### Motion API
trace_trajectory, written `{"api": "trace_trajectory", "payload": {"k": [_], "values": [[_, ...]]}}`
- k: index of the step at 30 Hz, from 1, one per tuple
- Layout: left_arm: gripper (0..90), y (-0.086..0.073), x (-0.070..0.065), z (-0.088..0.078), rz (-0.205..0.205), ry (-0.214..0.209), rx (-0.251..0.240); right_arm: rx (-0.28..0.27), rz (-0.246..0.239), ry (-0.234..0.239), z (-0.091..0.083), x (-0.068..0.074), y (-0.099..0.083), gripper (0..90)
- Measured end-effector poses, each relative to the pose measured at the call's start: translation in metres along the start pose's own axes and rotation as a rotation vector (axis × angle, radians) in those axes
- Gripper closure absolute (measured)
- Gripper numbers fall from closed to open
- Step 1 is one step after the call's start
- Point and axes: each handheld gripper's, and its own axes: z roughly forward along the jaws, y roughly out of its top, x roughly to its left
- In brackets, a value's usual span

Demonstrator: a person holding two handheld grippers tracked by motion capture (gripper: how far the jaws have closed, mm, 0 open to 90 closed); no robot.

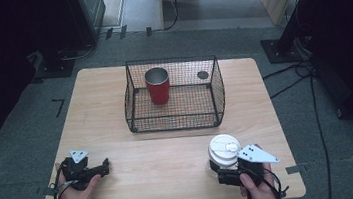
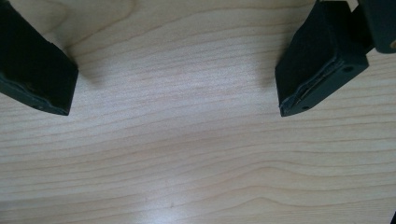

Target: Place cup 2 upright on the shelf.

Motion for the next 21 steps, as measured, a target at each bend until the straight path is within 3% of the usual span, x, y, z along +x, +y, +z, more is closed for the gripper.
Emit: {"api": "trace_trajectory", "payload": {"k": [10,21], "values": [[0.0,0.0,0.0,0.0,0.003,-0.003,0.0,-0.017,0.018,-0.056,0.01,0.008,0.001,12.8],[0.0,0.001,0.001,0.001,0.002,-0.004,-0.001,-0.065,0.001,-0.103,0.009,0.015,0.001,15.6]]}}
